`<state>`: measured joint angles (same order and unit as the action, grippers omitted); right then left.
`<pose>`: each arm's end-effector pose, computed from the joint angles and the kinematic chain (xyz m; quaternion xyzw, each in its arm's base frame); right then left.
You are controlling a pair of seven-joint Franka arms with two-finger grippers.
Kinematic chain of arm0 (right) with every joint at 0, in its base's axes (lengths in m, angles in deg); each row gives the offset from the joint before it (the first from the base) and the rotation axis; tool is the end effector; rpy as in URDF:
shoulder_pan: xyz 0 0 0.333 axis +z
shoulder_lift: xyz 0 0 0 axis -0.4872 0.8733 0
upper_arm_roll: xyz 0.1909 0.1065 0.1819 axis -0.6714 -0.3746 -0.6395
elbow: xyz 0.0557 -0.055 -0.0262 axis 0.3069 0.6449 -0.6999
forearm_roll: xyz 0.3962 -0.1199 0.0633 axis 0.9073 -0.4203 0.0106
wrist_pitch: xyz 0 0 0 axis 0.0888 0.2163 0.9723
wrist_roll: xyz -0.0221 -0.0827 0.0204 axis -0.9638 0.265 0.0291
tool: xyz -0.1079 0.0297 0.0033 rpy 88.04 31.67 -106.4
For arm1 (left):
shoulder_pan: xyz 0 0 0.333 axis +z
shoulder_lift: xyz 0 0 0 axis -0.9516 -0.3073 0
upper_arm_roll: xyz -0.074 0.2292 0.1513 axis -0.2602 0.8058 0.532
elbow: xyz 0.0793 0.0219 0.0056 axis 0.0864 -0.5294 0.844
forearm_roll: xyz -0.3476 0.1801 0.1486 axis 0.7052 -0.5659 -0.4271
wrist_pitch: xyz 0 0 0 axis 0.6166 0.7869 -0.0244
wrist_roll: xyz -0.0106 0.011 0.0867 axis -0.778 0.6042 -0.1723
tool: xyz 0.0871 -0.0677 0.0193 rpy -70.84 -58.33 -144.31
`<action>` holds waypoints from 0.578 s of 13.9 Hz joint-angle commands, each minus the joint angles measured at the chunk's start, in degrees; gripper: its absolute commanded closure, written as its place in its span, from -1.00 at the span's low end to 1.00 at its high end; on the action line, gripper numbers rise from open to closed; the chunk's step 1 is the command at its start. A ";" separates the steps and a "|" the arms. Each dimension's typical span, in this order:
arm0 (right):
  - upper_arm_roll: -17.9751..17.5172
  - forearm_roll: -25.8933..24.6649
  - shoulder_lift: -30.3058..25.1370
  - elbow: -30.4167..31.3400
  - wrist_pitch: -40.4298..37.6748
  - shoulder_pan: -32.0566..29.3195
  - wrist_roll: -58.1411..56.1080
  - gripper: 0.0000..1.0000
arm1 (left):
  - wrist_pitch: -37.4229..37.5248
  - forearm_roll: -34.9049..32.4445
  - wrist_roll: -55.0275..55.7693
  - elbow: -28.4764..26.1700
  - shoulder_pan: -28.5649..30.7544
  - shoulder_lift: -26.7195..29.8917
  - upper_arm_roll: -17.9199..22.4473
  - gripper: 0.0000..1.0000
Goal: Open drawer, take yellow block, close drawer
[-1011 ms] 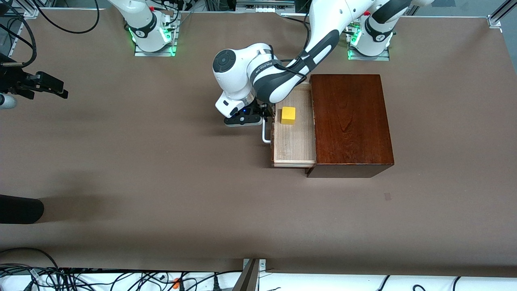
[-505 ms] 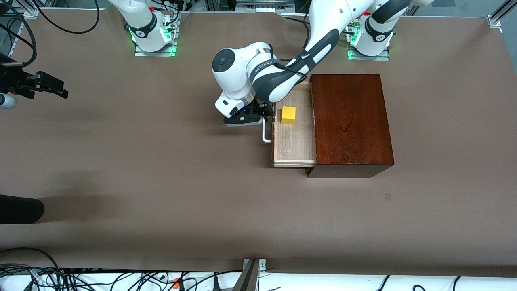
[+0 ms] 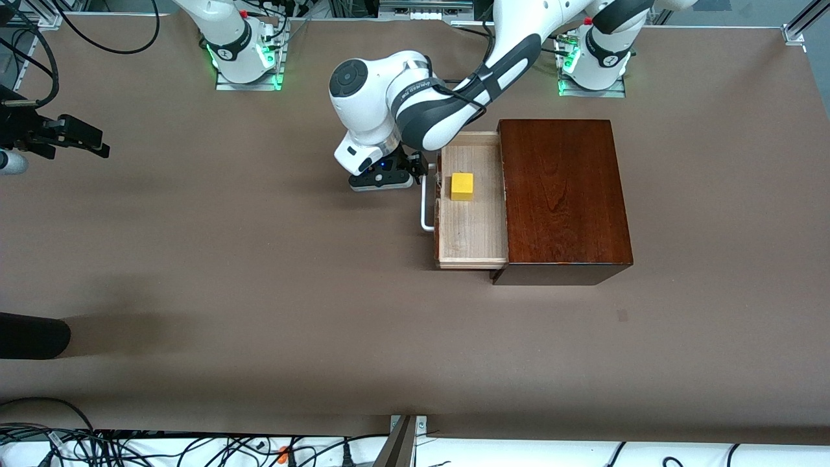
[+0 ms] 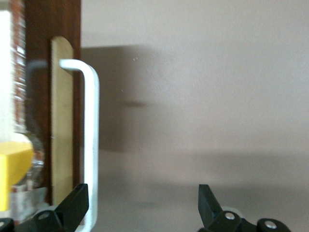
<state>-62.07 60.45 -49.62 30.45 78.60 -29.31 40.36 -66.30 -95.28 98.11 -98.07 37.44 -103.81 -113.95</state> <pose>0.5767 -0.0340 0.5520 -0.9988 -0.0093 0.0464 0.0150 0.4461 -0.5903 0.2950 -0.9961 -0.0179 -0.0213 0.0832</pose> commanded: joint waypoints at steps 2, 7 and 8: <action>-0.86 0.92 -0.02 -0.60 -0.63 -0.90 0.62 -1.00 | 5.53 7.26 -4.45 -3.73 7.13 11.64 0.00 -1.00; -1.03 3.03 0.60 -0.78 -0.72 -0.38 1.59 -1.00 | 10.89 16.50 -18.17 -7.79 22.07 24.14 0.00 -1.00; -1.73 3.03 1.03 -0.70 -0.72 1.28 2.11 -1.00 | 11.68 17.82 -20.37 -7.79 24.97 25.55 -0.09 -1.00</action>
<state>-62.37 62.77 -49.50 30.45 78.59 -29.20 41.06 -54.90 -80.81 82.04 -101.15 57.12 -83.55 -113.70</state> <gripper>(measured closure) 0.000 0.000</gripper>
